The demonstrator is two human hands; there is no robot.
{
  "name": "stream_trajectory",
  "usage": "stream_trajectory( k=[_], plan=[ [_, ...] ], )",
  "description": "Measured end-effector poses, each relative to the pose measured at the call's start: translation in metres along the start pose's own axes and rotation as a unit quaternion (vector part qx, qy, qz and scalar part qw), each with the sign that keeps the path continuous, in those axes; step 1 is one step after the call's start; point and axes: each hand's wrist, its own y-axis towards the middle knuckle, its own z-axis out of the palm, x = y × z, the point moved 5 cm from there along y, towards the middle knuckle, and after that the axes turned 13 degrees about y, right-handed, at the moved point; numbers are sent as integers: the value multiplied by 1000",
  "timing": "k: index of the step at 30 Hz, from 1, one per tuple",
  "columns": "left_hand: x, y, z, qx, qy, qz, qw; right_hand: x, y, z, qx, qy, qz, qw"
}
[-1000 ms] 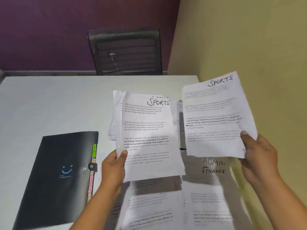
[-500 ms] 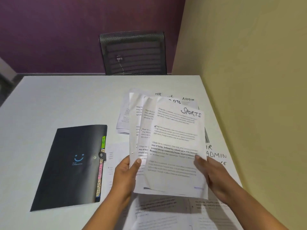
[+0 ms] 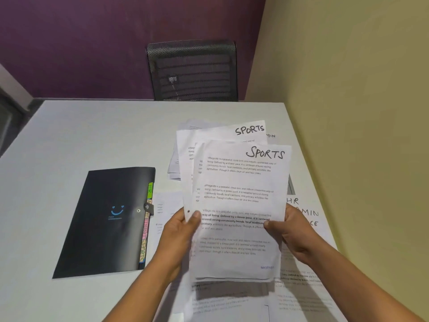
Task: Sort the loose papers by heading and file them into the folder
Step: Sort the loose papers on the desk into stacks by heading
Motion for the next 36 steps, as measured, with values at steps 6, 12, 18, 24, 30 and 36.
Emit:
stream_trajectory(
  k=[6, 12, 18, 24, 30, 36],
  plan=[
    [-9, 9, -2, -29, 34, 34, 998, 11, 2, 8, -11, -60, -62, 996],
    [-20, 14, -7, -94, 103, 105, 985, 22, 0, 17, -17, -17, -166, 986],
    [-22, 17, -7, -98, 126, 161, 974, 16, 1, 24, 44, -12, -199, 979],
    [-18, 36, -4, -107, 200, 168, 959, 16, 10, 36, 48, -105, -198, 973],
    [-41, 32, -3, -137, 230, 245, 932, 22, 16, 28, 0, -75, -231, 970],
    [-11, 59, -5, -101, 252, 186, 944, -6, 39, 24, -23, -101, -144, 984]
  ],
)
